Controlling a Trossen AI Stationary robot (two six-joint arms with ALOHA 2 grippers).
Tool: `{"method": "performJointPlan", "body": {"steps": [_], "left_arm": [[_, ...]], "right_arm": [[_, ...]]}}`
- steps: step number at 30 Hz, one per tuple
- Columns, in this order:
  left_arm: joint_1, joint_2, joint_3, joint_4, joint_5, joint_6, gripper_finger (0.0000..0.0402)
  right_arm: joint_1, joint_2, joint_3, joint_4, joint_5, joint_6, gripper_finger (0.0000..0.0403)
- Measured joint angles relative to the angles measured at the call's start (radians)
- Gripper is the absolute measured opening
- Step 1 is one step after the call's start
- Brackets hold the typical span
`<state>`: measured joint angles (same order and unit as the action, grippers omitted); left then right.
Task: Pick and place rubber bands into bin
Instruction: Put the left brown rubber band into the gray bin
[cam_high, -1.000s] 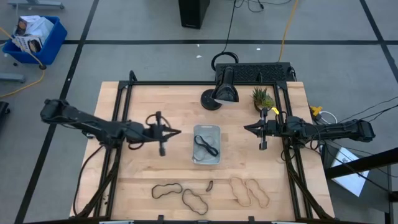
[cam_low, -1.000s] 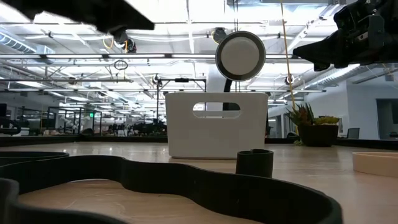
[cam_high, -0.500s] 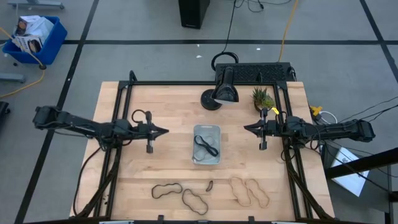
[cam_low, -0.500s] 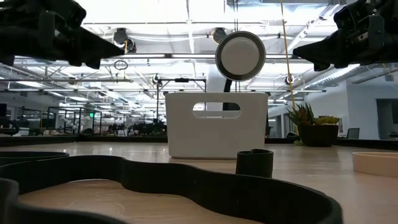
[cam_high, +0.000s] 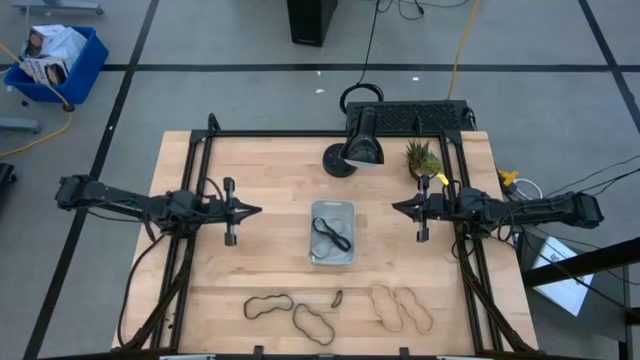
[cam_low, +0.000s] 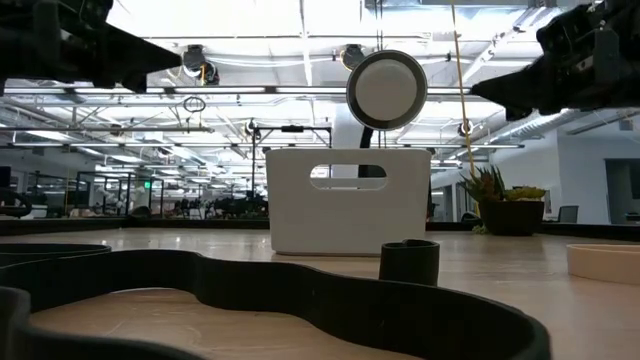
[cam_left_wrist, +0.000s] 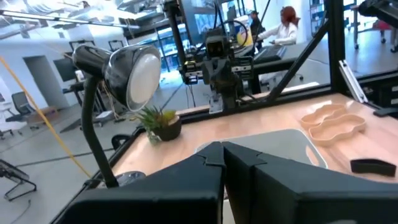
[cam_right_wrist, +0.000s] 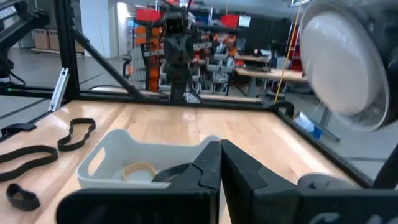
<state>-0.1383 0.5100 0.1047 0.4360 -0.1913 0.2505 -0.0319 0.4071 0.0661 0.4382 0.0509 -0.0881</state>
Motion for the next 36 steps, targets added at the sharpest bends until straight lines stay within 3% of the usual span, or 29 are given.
{"method": "performJointPlan", "body": {"steps": [13, 16, 19, 27, 36], "left_arm": [[-0.002, 0.0, 0.0, -0.048, 0.007, -0.025, 0.0024], [-0.002, 0.0, 0.0, -0.047, 0.007, -0.027, 0.0031], [-0.002, 0.0, 0.0, -0.047, 0.007, -0.027, 0.0035], [-0.002, 0.0, 0.001, -0.052, 0.005, -0.054, 0.0037], [-0.002, 0.0, 0.001, -0.069, 0.002, -0.103, 0.0037]], "right_arm": [[0.006, 0.001, -0.02, 0.062, -0.012, -0.008, 0.0004], [0.052, 0.013, 0.007, 0.066, -0.094, -0.01, 0.0004], [0.145, 0.054, 0.078, 0.051, -0.093, -0.025, 0.0004], [0.455, 0.333, 0.253, -0.034, 0.251, -0.082, 0.0037], [0.698, 0.661, 0.413, -0.135, 0.473, 0.033, 0.0139]]}}
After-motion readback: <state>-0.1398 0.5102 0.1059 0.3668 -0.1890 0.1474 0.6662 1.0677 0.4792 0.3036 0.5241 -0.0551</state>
